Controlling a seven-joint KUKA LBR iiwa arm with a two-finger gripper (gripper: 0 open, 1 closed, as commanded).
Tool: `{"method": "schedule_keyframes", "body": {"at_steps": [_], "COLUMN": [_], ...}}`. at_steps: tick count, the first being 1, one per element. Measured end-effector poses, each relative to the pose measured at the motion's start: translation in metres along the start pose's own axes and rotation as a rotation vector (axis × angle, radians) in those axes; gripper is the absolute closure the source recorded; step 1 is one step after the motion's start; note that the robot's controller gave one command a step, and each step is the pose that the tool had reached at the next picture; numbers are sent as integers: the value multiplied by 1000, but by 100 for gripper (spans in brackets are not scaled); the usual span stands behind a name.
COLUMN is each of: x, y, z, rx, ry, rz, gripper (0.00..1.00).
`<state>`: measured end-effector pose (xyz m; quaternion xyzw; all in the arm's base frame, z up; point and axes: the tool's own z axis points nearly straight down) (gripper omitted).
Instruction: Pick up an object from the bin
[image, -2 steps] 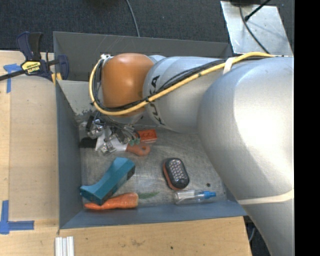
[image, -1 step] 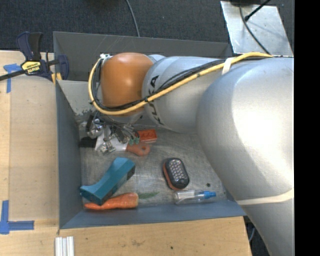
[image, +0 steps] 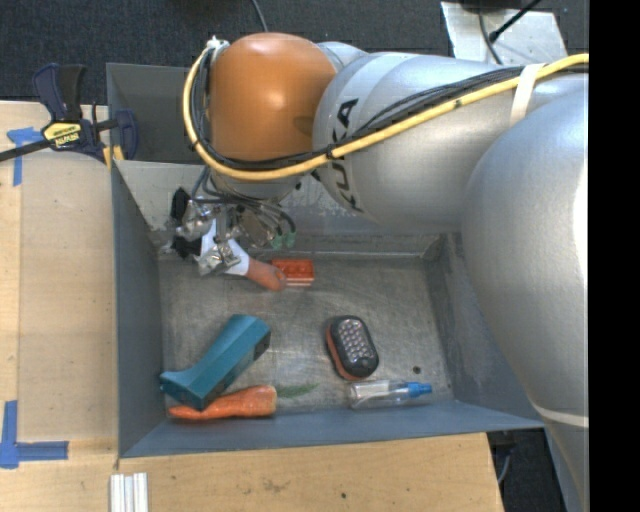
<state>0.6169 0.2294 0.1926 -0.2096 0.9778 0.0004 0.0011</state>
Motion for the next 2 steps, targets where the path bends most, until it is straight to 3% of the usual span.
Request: {"method": "schedule_keyframes", "body": {"at_steps": [1,2], "x": [0,0], "y": [0,-1], "z": [0,-24], "rx": [0,0], "ry": [0,0], "rz": [1,-7], "gripper": [100,100]}}
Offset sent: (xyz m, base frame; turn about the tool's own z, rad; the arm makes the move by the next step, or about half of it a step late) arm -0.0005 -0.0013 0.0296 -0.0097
